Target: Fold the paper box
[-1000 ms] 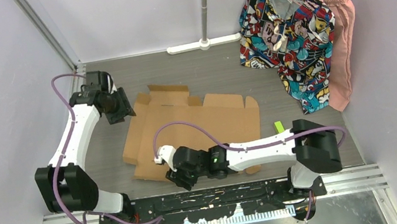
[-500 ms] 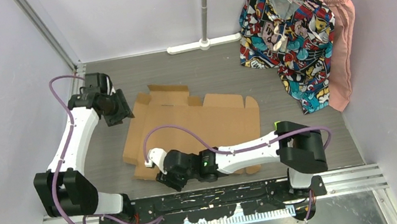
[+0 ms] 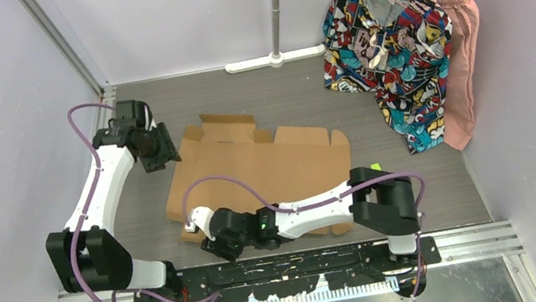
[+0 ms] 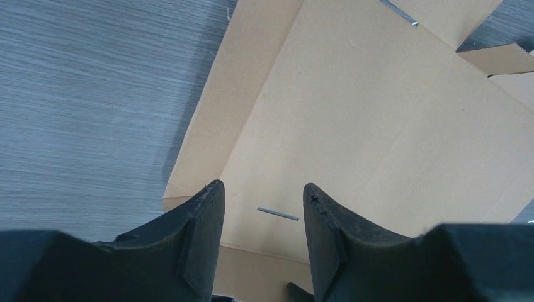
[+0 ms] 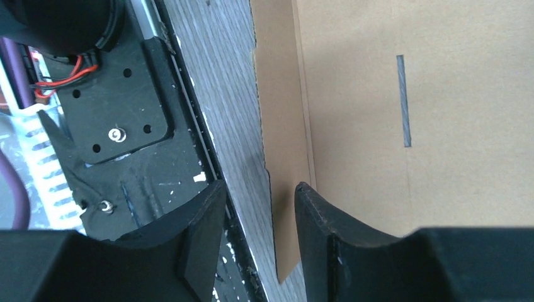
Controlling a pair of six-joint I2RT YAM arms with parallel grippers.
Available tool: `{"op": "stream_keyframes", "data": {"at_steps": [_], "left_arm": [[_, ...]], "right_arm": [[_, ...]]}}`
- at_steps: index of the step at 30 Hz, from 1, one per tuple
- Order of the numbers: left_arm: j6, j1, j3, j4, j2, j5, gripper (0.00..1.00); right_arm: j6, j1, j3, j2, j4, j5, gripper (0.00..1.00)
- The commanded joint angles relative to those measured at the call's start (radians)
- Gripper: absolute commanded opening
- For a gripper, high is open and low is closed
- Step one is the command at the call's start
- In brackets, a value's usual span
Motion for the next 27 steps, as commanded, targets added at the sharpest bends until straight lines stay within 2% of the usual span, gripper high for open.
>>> {"op": "stream_keyframes", "data": {"at_steps": [1,10,18,27], "left_arm": [[0.021,0.013,-0.004,0.01,-0.04,-0.007,0.5],[0.032,0.026,-0.001,0.006,-0.041,-0.001,0.5],[0.038,0.037,0.022,0.005,-0.036,0.008,0.51],[0.022,0.038,0.053,0.007,-0.026,0.022,0.51]], "right_arm": [[-0.011,0.008,0.068,0.043,0.041,0.012,0.49],[0.027,-0.032,0.019,0.034,0.127,0.004,0.18],[0.08,-0.15,-0.109,-0.09,0.27,0.018,0.09],[0.086,-0.182,-0.101,-0.118,0.335,0.252,0.08]]}}
